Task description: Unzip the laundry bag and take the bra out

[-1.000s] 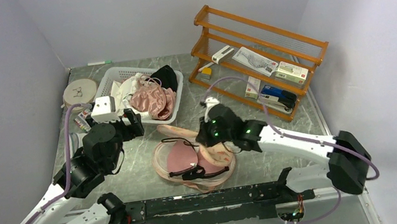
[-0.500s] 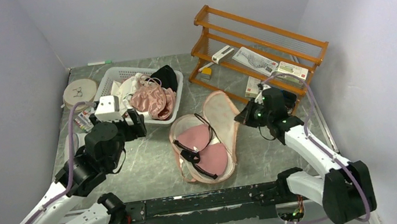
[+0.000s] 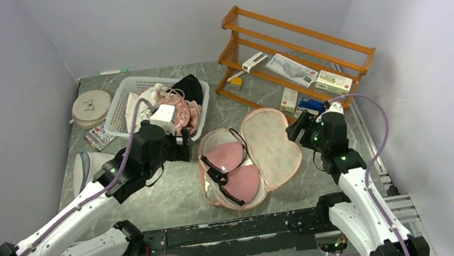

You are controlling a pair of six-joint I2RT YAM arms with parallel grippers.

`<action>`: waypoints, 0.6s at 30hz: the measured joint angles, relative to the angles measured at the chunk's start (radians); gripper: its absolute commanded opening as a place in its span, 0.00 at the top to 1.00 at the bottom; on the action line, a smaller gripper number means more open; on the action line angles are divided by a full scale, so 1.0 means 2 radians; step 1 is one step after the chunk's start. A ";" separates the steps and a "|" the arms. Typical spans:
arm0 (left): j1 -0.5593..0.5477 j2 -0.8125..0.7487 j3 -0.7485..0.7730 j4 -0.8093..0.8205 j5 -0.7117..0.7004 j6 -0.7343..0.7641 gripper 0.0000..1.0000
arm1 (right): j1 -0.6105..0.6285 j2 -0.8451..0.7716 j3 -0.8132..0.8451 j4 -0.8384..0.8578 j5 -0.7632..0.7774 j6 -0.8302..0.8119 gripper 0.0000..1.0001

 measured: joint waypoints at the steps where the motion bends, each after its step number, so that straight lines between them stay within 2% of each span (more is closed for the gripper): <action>1: 0.000 0.009 0.000 0.001 0.011 0.001 0.03 | 0.000 -0.014 0.000 -0.002 0.015 -0.001 0.21; 5: 0.000 0.053 0.000 0.006 0.076 -0.006 0.03 | 0.000 -0.034 0.001 -0.014 0.038 -0.004 0.19; 8: 0.000 0.070 -0.018 0.035 0.134 -0.040 0.04 | 0.000 -0.039 0.001 -0.008 -0.016 -0.021 0.18; 13: -0.004 0.083 -0.108 0.121 0.221 -0.137 0.06 | 0.008 0.003 -0.014 0.052 -0.167 -0.036 0.17; 18: -0.030 0.139 -0.129 0.155 0.234 -0.217 0.06 | 0.050 0.009 -0.073 0.074 -0.226 -0.044 0.11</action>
